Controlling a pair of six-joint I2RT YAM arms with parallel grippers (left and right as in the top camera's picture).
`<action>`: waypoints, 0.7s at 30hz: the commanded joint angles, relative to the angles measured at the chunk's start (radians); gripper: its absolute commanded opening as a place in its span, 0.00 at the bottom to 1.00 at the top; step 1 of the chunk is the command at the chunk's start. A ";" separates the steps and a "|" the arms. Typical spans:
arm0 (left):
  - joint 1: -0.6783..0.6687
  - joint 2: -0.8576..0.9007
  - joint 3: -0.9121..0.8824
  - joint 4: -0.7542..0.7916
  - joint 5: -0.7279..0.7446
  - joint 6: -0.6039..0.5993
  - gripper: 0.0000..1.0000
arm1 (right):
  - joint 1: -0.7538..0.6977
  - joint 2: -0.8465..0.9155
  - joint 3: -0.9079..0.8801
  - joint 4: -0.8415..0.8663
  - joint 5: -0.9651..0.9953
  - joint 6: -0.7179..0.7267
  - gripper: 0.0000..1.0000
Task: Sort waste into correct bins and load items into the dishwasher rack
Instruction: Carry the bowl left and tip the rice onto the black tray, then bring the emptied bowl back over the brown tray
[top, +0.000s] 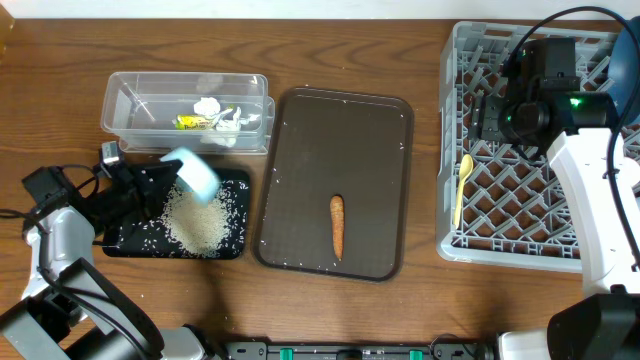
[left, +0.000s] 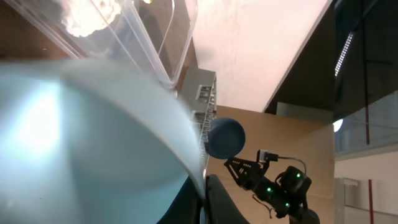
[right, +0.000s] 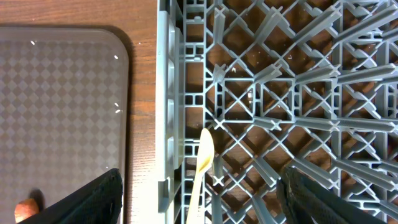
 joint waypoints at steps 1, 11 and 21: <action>-0.025 -0.010 0.000 0.003 -0.021 -0.012 0.06 | -0.003 0.002 0.007 0.004 -0.007 -0.007 0.79; -0.288 -0.172 0.064 0.006 -0.330 -0.013 0.06 | -0.003 0.002 0.007 0.006 -0.007 -0.007 0.79; -0.747 -0.219 0.096 0.252 -0.610 -0.024 0.06 | -0.003 0.002 0.007 0.006 -0.007 -0.007 0.79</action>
